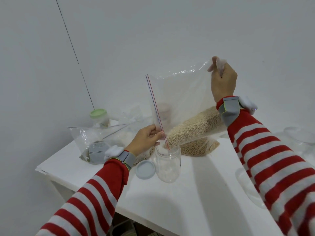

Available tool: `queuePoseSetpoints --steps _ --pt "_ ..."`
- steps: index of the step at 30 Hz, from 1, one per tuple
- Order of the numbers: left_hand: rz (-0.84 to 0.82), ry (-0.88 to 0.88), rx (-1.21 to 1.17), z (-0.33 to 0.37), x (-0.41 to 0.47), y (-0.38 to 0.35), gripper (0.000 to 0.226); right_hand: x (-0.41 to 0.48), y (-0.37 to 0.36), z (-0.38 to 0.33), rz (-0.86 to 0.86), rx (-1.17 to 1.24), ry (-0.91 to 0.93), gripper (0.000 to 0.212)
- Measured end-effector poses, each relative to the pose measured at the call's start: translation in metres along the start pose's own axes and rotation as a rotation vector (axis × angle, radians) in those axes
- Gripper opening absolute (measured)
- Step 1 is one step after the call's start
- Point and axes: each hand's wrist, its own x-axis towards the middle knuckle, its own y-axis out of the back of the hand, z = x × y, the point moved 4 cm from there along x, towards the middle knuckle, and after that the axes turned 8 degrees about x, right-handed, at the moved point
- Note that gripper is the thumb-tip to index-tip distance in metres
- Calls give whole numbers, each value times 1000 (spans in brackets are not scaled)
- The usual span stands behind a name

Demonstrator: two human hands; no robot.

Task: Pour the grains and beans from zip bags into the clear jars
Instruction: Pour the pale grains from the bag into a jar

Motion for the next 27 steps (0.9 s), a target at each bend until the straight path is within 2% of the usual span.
queuePoseSetpoints --steps 4,8,15,21,27 --pt "31 -7 14 0 1 -3 10 3 -4 -7 -12 31 2 40" --pt "8 3 64 -2 2 -2 17 4 -9 -11 -49 28 21 40" --pt "35 8 142 0 2 4 13 10 -2 -12 13 45 72 37" --pt "10 -73 214 7 2 0 6 14 1 -12 41 3 157 48" --pt "-17 -25 184 11 3 -2 15 15 2 -18 46 -8 262 34"
